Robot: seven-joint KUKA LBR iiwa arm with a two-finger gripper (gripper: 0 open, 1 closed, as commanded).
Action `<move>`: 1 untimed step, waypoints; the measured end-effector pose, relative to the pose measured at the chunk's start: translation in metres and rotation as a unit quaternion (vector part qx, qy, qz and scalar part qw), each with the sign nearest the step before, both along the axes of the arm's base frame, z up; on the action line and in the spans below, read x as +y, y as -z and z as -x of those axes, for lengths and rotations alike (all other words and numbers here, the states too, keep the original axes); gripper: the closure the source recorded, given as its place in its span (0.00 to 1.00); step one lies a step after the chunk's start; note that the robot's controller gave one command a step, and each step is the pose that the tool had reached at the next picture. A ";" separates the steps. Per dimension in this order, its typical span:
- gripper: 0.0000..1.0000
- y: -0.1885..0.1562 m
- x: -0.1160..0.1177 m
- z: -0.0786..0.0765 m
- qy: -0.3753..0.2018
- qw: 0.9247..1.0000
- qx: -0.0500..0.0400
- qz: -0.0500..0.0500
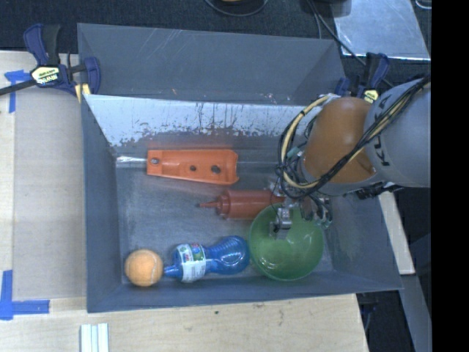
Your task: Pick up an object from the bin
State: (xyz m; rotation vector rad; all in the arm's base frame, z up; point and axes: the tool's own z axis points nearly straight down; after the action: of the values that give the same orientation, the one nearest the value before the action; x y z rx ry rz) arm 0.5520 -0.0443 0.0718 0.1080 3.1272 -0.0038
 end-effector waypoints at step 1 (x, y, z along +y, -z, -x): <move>1.00 0.000 0.000 0.000 -0.001 1.000 0.000 0.000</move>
Offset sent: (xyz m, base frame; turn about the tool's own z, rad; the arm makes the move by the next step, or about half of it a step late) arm 0.0242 0.0146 0.1188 -0.0112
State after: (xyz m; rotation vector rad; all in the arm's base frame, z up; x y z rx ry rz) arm 0.5520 -0.0442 0.0717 0.1058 3.1276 -0.0041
